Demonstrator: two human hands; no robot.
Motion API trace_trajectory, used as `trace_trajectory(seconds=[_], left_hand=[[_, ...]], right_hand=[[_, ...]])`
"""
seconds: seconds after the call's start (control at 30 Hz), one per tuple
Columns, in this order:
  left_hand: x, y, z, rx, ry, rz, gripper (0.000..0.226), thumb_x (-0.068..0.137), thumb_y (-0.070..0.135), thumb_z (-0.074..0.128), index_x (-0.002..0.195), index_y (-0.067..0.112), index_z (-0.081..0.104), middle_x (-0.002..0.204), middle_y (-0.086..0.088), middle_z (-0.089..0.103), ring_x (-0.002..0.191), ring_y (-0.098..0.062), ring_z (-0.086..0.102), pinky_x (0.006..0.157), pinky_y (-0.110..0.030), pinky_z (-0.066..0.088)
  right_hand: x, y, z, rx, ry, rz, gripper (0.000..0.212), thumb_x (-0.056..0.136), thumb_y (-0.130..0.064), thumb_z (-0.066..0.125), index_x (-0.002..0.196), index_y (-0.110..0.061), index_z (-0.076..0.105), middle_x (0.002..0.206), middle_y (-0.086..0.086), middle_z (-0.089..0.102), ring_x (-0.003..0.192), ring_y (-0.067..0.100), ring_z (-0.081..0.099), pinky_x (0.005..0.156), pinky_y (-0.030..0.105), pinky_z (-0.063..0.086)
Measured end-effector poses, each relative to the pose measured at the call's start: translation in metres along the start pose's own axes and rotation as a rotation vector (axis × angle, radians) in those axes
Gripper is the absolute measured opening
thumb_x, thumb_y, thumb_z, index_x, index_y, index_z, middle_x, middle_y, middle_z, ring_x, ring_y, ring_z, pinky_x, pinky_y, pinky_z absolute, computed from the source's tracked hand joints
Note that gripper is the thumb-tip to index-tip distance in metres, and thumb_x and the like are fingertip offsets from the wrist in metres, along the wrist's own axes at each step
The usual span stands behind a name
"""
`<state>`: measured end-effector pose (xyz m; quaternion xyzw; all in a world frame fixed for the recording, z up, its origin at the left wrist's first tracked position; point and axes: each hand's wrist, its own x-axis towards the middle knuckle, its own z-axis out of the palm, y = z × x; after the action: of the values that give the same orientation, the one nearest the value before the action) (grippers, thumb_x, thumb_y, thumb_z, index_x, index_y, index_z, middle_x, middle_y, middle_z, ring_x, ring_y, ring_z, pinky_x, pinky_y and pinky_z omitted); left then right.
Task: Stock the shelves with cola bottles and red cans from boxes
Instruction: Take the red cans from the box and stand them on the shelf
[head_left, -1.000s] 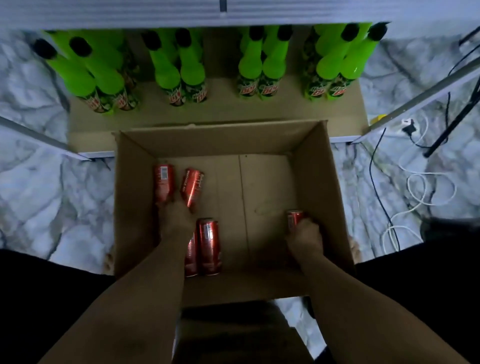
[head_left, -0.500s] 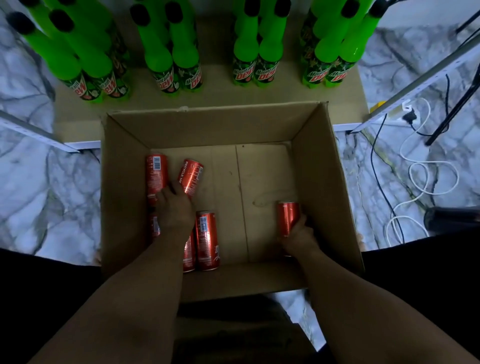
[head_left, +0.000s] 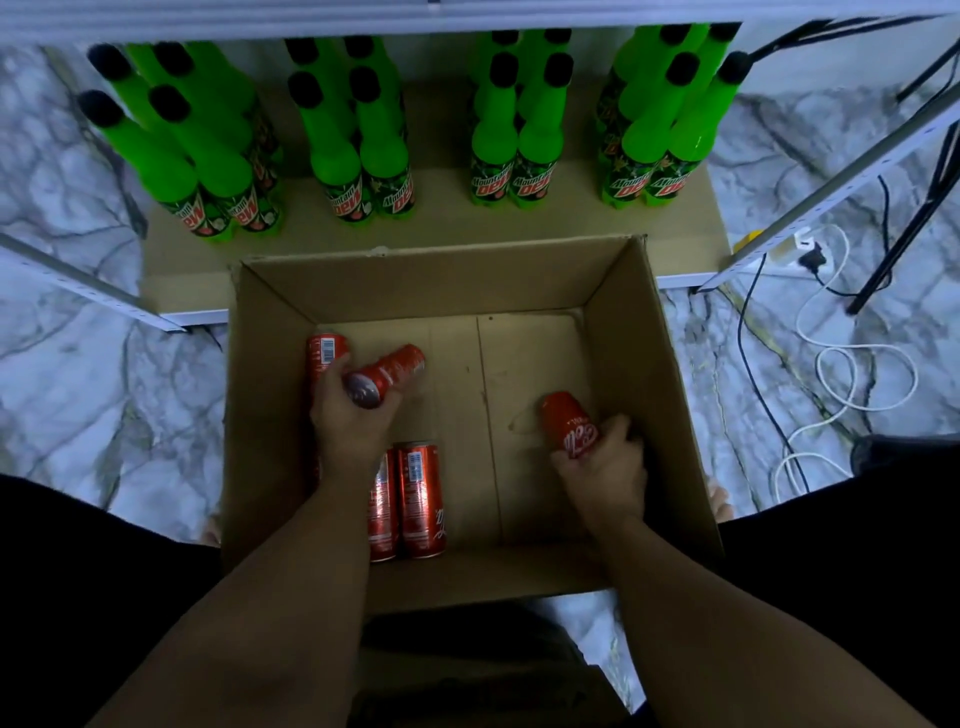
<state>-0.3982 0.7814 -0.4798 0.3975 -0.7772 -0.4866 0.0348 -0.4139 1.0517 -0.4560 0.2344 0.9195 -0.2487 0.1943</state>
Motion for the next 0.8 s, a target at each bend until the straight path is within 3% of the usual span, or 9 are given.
trace_trajectory(seconds=[0.13, 0.23, 0.3, 0.4, 0.5, 0.6, 0.8], left_hand=[[0.004, 0.033, 0.003, -0.304, 0.105, 0.001, 0.077, 0.074, 0.008, 0.088, 0.143, 0.02, 0.054, 0.139, 0.003, 0.061, 0.127, -0.011, 0.059, 0.096, -0.012, 0.05], [0.002, 0.055, -0.005, -0.409, 0.124, 0.036, 0.059, 0.069, 0.012, 0.094, 0.119, 0.019, 0.065, 0.121, 0.0, 0.071, 0.112, -0.011, 0.069, 0.096, -0.029, 0.058], [-0.004, 0.082, -0.018, -0.436, 0.071, 0.055, 0.051, 0.069, 0.013, 0.095, 0.112, 0.019, 0.069, 0.113, 0.002, 0.074, 0.106, -0.01, 0.072, 0.09, -0.028, 0.06], [-0.022, 0.14, -0.046, -0.452, 0.002, 0.106, 0.047, 0.072, 0.006, 0.091, 0.115, 0.011, 0.072, 0.112, -0.001, 0.075, 0.102, -0.005, 0.071, 0.085, -0.018, 0.056], [-0.047, 0.208, -0.09, -0.475, -0.019, 0.147, 0.05, 0.073, 0.005, 0.09, 0.119, 0.008, 0.072, 0.116, -0.005, 0.074, 0.104, -0.007, 0.07, 0.088, -0.018, 0.056], [-0.073, 0.282, -0.145, -0.5, -0.041, 0.192, 0.055, 0.074, 0.001, 0.088, 0.124, 0.01, 0.07, 0.116, -0.003, 0.075, 0.104, -0.007, 0.071, 0.089, -0.019, 0.056], [-0.122, 0.432, -0.261, -0.577, -0.031, 0.303, 0.058, 0.068, 0.012, 0.09, 0.122, 0.011, 0.067, 0.115, -0.002, 0.076, 0.108, -0.014, 0.072, 0.096, -0.026, 0.057]], right_hand=[[0.009, -0.027, -0.009, 0.176, 0.144, -0.108, 0.064, 0.066, -0.028, 0.09, 0.115, -0.002, 0.059, 0.115, 0.018, 0.056, 0.104, 0.035, 0.057, 0.087, 0.035, 0.045], [0.013, -0.05, -0.022, 0.26, 0.214, -0.232, 0.054, 0.063, -0.024, 0.089, 0.106, 0.0, 0.066, 0.105, 0.016, 0.055, 0.092, 0.034, 0.059, 0.08, 0.031, 0.045], [0.007, -0.068, -0.039, 0.266, 0.24, -0.333, 0.055, 0.064, -0.024, 0.089, 0.108, -0.001, 0.065, 0.105, 0.015, 0.054, 0.091, 0.032, 0.058, 0.081, 0.031, 0.045], [-0.014, -0.113, -0.085, 0.285, 0.236, -0.461, 0.056, 0.065, -0.024, 0.09, 0.108, -0.002, 0.061, 0.105, 0.013, 0.051, 0.091, 0.029, 0.055, 0.081, 0.03, 0.044], [-0.045, -0.164, -0.142, 0.32, 0.343, -0.595, 0.052, 0.055, -0.019, 0.093, 0.092, -0.001, 0.061, 0.091, 0.013, 0.052, 0.083, 0.034, 0.055, 0.072, 0.034, 0.045], [-0.086, -0.218, -0.209, 0.364, 0.359, -0.648, 0.05, 0.05, -0.023, 0.093, 0.088, -0.005, 0.065, 0.087, 0.009, 0.056, 0.081, 0.025, 0.053, 0.067, 0.036, 0.047], [-0.183, -0.324, -0.348, 0.514, 0.25, -0.805, 0.045, 0.057, -0.027, 0.083, 0.099, -0.021, 0.07, 0.092, -0.006, 0.069, 0.086, 0.017, 0.065, 0.077, 0.038, 0.055]])
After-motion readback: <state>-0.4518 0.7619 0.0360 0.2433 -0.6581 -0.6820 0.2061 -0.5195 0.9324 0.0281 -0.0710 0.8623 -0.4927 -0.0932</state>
